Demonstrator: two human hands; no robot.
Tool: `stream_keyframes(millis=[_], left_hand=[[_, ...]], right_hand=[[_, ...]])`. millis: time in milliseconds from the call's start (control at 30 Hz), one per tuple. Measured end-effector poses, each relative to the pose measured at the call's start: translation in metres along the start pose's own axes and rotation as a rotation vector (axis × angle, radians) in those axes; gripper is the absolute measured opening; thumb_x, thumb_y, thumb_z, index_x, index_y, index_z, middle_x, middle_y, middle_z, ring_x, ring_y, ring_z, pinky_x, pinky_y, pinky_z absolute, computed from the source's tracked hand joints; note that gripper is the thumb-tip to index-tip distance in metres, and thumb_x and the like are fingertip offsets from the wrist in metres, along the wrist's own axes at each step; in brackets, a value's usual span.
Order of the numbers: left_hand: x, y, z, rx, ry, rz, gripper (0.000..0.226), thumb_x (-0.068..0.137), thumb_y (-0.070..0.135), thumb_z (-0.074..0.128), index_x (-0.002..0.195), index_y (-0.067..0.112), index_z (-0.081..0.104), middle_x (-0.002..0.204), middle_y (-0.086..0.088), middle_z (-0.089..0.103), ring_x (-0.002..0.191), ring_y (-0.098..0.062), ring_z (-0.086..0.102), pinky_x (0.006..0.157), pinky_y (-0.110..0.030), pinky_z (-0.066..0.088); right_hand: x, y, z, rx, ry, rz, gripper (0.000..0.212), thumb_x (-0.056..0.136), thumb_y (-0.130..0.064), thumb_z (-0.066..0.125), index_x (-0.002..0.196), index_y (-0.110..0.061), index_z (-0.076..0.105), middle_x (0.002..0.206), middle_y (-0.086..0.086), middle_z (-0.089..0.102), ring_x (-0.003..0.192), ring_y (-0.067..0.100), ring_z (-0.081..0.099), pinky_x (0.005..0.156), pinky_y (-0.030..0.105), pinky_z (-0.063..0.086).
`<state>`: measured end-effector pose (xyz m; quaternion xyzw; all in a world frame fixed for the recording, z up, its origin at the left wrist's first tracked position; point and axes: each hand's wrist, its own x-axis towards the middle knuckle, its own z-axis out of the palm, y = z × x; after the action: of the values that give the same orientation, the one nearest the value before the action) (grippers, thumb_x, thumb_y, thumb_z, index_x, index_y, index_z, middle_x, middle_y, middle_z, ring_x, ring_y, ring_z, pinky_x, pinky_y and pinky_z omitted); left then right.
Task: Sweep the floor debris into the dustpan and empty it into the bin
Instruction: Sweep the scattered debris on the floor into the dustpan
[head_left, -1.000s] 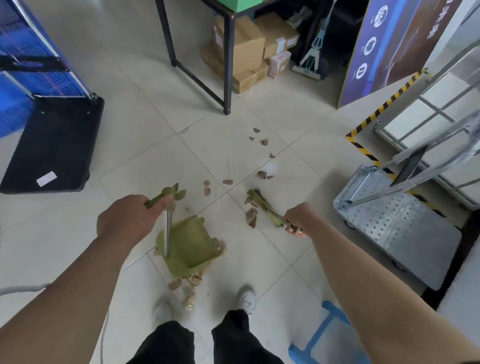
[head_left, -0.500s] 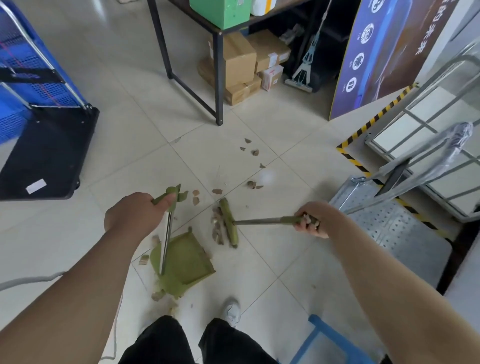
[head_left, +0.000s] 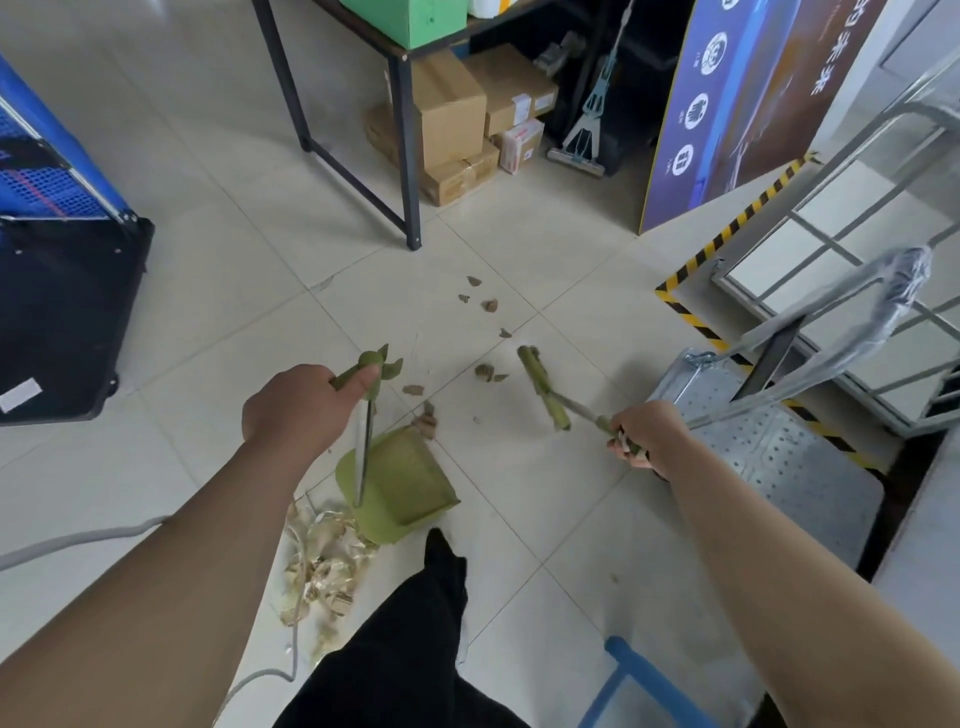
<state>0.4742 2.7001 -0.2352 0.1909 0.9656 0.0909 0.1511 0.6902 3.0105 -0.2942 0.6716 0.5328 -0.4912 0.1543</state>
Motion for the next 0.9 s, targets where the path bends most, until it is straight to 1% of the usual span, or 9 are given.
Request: stream_keyframes(millis=[133, 267, 300, 333, 467, 600, 700, 767, 900], left_hand=[[0.033, 0.014, 0.003, -0.006, -0.020, -0.004, 0.072, 0.085, 0.080, 0.027, 0.056, 0.016, 0.046, 0.051, 0.001, 0.053, 0.049, -0.020, 0.052, 0.050, -0.026, 0.031], [0.074, 0.028, 0.002, -0.004, -0.031, -0.031, 0.074, 0.085, 0.080, 0.028, 0.059, 0.014, 0.051, 0.056, -0.002, 0.059, 0.054, -0.022, 0.057, 0.051, -0.027, 0.034], [0.083, 0.031, 0.001, -0.010, -0.031, -0.042, 0.074, 0.085, 0.080, 0.028, 0.059, 0.014, 0.051, 0.055, -0.001, 0.059, 0.054, -0.022, 0.057, 0.051, -0.027, 0.034], [0.092, 0.033, -0.001, -0.018, -0.031, -0.052, 0.074, 0.085, 0.080, 0.028, 0.058, 0.015, 0.050, 0.053, -0.001, 0.058, 0.052, -0.021, 0.056, 0.051, -0.026, 0.033], [0.119, 0.041, -0.008, -0.035, -0.035, -0.078, 0.072, 0.085, 0.079, 0.030, 0.056, 0.015, 0.044, 0.051, 0.001, 0.052, 0.049, -0.020, 0.052, 0.051, -0.027, 0.031], [0.138, 0.055, -0.016, -0.038, -0.051, -0.083, 0.071, 0.085, 0.079, 0.031, 0.058, 0.015, 0.047, 0.054, 0.000, 0.055, 0.052, -0.021, 0.054, 0.051, -0.027, 0.031], [0.150, 0.066, -0.020, -0.030, -0.050, -0.089, 0.071, 0.085, 0.079, 0.031, 0.057, 0.015, 0.047, 0.055, 0.000, 0.057, 0.052, -0.021, 0.054, 0.051, -0.027, 0.032], [0.158, 0.073, -0.025, -0.028, -0.047, -0.101, 0.071, 0.085, 0.079, 0.031, 0.056, 0.015, 0.044, 0.053, 0.001, 0.052, 0.050, -0.021, 0.051, 0.051, -0.027, 0.031], [0.167, 0.087, -0.028, -0.040, -0.043, -0.136, 0.070, 0.085, 0.079, 0.032, 0.057, 0.015, 0.042, 0.053, 0.000, 0.050, 0.050, -0.022, 0.050, 0.051, -0.026, 0.031]], right_hand=[[0.021, -0.035, 0.002, -0.042, 0.067, -0.039, 0.025, 0.091, 0.000, 0.040, 0.067, -0.004, 0.046, 0.041, 0.010, 0.052, 0.041, 0.020, 0.050, 0.038, 0.019, 0.033], [0.046, -0.079, 0.013, -0.104, 0.052, -0.145, 0.013, 0.086, -0.006, 0.053, 0.074, -0.009, 0.051, 0.073, 0.011, 0.061, 0.063, 0.024, 0.061, 0.045, 0.023, 0.048], [0.049, -0.090, 0.018, -0.128, 0.052, -0.162, 0.013, 0.085, -0.007, 0.055, 0.073, -0.011, 0.052, 0.075, 0.010, 0.061, 0.066, 0.024, 0.062, 0.049, 0.024, 0.051], [0.052, -0.101, 0.025, -0.161, 0.038, -0.157, 0.016, 0.085, -0.006, 0.053, 0.070, -0.011, 0.050, 0.072, 0.010, 0.060, 0.065, 0.025, 0.061, 0.052, 0.026, 0.050], [0.051, -0.136, 0.055, -0.297, -0.067, -0.065, 0.027, 0.080, 0.008, 0.035, 0.062, -0.011, 0.032, 0.036, 0.004, 0.040, 0.040, 0.019, 0.043, 0.045, 0.022, 0.029], [0.037, -0.153, 0.059, -0.355, -0.105, -0.052, 0.027, 0.079, 0.007, 0.037, 0.066, -0.014, 0.028, 0.032, 0.002, 0.039, 0.025, 0.015, 0.039, 0.038, 0.016, 0.030], [0.035, -0.173, 0.040, -0.394, -0.168, -0.052, 0.024, 0.085, 0.004, 0.042, 0.066, -0.010, 0.038, 0.045, 0.009, 0.046, 0.039, 0.018, 0.046, 0.039, 0.015, 0.029], [0.038, -0.189, 0.015, -0.392, -0.139, -0.077, 0.025, 0.086, 0.003, 0.046, 0.062, -0.007, 0.045, 0.045, 0.010, 0.049, 0.046, 0.019, 0.046, 0.040, 0.019, 0.028], [0.050, -0.213, -0.038, -0.371, -0.035, -0.107, 0.015, 0.083, 0.001, 0.058, 0.069, -0.004, 0.055, 0.035, 0.007, 0.053, 0.032, 0.015, 0.051, 0.035, 0.017, 0.033]])
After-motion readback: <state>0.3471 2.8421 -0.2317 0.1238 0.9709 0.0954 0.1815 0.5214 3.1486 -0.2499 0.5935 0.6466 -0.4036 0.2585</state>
